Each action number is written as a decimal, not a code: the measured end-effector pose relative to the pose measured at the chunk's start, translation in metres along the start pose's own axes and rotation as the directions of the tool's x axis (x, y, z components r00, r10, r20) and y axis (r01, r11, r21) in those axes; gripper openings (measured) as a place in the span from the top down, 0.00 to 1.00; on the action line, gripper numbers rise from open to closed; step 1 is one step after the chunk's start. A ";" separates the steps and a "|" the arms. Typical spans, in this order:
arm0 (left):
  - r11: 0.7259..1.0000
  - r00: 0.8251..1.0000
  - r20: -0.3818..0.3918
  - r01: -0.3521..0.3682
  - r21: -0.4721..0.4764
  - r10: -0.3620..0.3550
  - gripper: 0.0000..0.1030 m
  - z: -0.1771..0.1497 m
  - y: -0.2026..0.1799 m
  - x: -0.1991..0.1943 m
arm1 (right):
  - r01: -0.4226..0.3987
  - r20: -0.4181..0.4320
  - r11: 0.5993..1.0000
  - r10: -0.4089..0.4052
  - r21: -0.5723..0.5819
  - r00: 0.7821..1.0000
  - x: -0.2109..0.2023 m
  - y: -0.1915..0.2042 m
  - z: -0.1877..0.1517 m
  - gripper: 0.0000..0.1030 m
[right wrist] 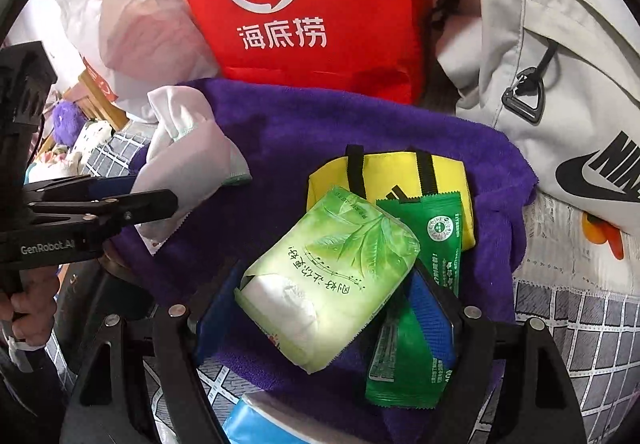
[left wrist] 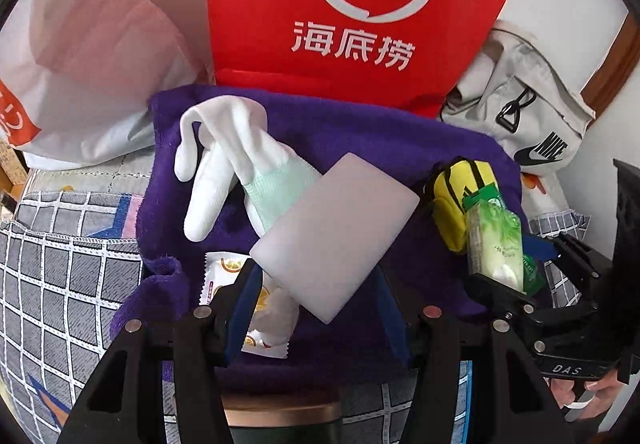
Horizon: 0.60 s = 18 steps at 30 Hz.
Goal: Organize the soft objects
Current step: 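Drop the tissue pack on the towel with the right tool while the left tool drops the sponge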
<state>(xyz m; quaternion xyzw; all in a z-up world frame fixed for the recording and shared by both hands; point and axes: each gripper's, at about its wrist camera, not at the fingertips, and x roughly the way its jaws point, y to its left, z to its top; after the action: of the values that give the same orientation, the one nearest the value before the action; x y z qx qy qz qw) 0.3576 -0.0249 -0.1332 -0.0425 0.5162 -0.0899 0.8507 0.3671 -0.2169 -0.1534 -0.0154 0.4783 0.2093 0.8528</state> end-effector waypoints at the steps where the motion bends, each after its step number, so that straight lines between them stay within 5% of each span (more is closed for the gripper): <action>1: 1.000 1.000 -0.004 0.000 0.003 0.000 0.46 0.000 -0.001 0.001 | 0.002 -0.001 1.000 -0.002 -0.002 1.000 0.001 0.001 0.000 0.19; 4: 1.000 1.000 -0.008 0.017 0.001 -0.017 0.45 0.000 -0.001 0.002 | 0.031 -0.008 0.999 -0.032 -0.025 0.999 0.004 0.006 0.000 0.10; 13: 1.000 1.000 -0.012 -0.003 0.028 0.003 0.31 -0.004 -0.010 -0.003 | 0.041 0.048 0.999 -0.042 0.028 0.998 -0.010 0.004 0.004 0.10; 18: 1.000 1.000 0.010 -0.019 0.019 0.019 0.31 -0.010 -0.008 -0.020 | 0.032 0.121 0.998 -0.038 0.050 0.992 -0.036 0.006 0.005 0.10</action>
<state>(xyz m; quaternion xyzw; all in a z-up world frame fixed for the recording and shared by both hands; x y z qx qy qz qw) 0.3392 -0.0285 -0.1191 -0.0300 0.5114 -0.0865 0.8544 0.3525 -0.2231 -0.1204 0.0094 0.4299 0.1832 0.8841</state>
